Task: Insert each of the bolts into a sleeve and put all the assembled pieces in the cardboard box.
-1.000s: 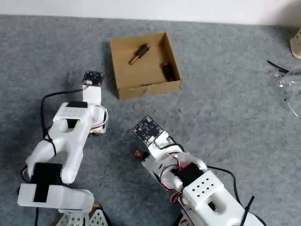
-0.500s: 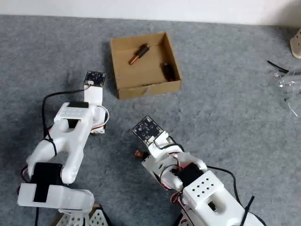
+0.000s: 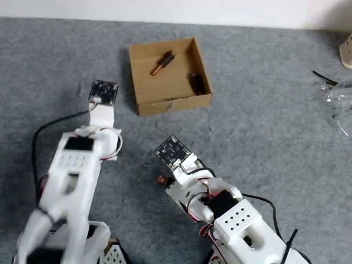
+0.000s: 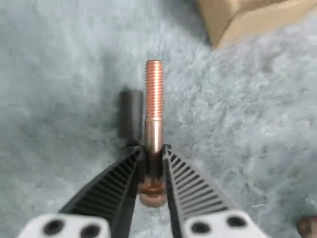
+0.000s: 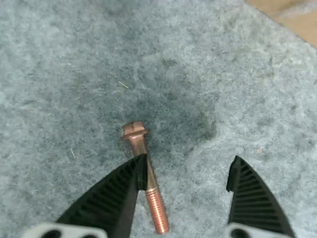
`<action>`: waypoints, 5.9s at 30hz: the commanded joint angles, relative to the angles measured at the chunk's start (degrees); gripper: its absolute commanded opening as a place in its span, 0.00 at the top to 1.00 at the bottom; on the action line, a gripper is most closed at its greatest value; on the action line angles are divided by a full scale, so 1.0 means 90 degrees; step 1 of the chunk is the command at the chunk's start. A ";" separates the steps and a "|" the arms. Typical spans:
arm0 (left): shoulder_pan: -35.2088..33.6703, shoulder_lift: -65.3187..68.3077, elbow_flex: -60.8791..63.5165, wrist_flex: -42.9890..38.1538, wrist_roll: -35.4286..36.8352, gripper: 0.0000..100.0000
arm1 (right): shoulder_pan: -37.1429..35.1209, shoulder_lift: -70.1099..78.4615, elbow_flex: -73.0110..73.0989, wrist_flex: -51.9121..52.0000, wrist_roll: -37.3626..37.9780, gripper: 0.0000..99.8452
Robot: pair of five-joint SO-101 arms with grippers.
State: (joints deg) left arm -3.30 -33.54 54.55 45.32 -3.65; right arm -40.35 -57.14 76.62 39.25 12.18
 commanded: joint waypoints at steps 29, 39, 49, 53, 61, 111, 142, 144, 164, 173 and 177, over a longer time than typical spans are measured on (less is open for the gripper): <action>0.1529 -0.2252 0.0366 0.3536 -0.6672 0.99 | 0.0161 -0.0181 -0.0044 -0.0190 0.0049 0.75; 0.1118 -0.2261 0.0366 0.3536 -0.6672 0.99 | 0.1060 -0.0181 -0.0063 -0.0200 0.0029 0.75; 0.1177 -0.2261 0.1021 0.3214 -0.6662 0.99 | 0.1783 -0.0132 -0.0015 -0.0767 -0.0352 0.75; 0.1167 -0.2252 0.1665 0.2530 -0.6662 0.99 | 0.1783 -0.0132 -0.0015 -0.0777 -0.0342 0.75; 0.1167 -0.2193 0.1519 0.2227 -0.6662 0.99 | 0.1773 -0.0132 -0.0015 -0.0786 -0.0342 0.75; 0.0269 0.0904 -0.1284 0.1729 -0.0654 0.80 | 0.1568 -0.0122 -0.0015 -0.0962 -0.0322 0.75; -0.3013 -0.4840 0.1265 0.1045 0.1436 0.80 | 0.1177 -0.0112 0.0171 -0.1118 -0.0586 0.75; -0.3316 -0.5035 0.1343 0.0977 0.1436 0.80 | 0.0933 -0.0112 0.0278 -0.1118 -0.0694 0.75; -0.4723 -0.7429 0.3033 0.1221 0.1455 0.80 | 0.0796 -0.0122 0.0288 -0.1128 -0.0703 0.75; -0.4733 -0.7800 0.3297 0.1280 0.1446 0.80 | 0.0347 -0.0122 0.0327 -0.1109 -0.0791 0.75; -0.4733 -0.7829 0.3492 0.1123 0.1436 0.80 | 0.0337 -0.0122 0.0249 -0.0689 -0.1358 0.75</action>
State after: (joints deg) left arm -45.49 -103.60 85.85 56.84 9.19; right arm -36.48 -57.14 80.04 30.64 2.68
